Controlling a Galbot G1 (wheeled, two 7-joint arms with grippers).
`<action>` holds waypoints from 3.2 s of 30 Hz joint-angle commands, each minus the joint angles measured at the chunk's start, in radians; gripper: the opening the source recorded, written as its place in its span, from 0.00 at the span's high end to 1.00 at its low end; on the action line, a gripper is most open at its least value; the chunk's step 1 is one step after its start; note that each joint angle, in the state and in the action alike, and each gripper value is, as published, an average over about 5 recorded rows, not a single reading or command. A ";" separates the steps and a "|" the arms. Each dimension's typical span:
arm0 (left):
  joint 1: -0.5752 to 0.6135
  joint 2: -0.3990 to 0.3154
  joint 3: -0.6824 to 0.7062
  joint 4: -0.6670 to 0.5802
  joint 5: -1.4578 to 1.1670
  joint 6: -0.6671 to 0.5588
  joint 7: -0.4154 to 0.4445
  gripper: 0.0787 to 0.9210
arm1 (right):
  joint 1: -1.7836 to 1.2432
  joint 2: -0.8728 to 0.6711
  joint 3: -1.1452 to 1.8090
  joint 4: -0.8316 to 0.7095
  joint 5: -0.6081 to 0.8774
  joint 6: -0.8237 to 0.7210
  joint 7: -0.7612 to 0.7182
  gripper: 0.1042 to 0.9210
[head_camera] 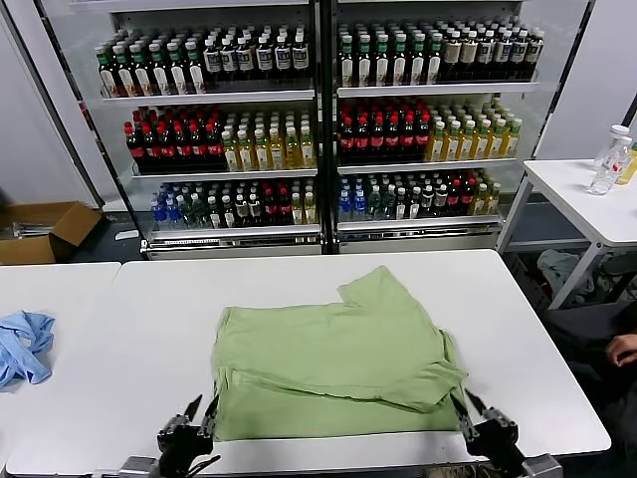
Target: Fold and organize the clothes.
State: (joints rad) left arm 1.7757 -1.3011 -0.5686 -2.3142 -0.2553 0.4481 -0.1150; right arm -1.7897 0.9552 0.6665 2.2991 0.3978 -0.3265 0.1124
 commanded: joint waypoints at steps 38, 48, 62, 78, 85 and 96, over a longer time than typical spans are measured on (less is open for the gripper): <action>-0.898 0.091 0.291 0.841 -0.147 0.101 -0.025 0.12 | 1.270 0.224 -0.668 -1.077 0.281 -0.234 0.029 0.12; -0.849 0.101 0.278 0.817 -0.170 0.081 -0.008 0.34 | 1.263 0.243 -0.685 -1.146 0.321 -0.231 -0.015 0.33; -0.769 0.124 0.208 0.712 -0.261 -0.036 0.019 0.82 | 1.176 0.188 -0.656 -0.974 0.303 -0.070 -0.058 0.80; -0.573 0.145 0.110 0.408 -0.372 -0.067 0.038 0.99 | 0.972 0.068 -0.460 -0.598 0.342 -0.002 -0.012 1.00; -0.450 0.161 0.094 0.323 -0.294 -0.037 0.060 0.99 | 0.705 0.030 -0.347 -0.412 0.280 -0.008 0.001 1.00; -0.395 0.159 0.108 0.322 -0.113 -0.008 0.091 0.99 | 0.293 0.136 -0.148 -0.235 0.103 -0.003 0.004 1.00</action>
State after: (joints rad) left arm 1.2929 -1.1430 -0.4517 -1.9342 -0.5098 0.4255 -0.0420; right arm -1.1743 1.0509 0.3701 1.8953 0.6073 -0.3389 0.1122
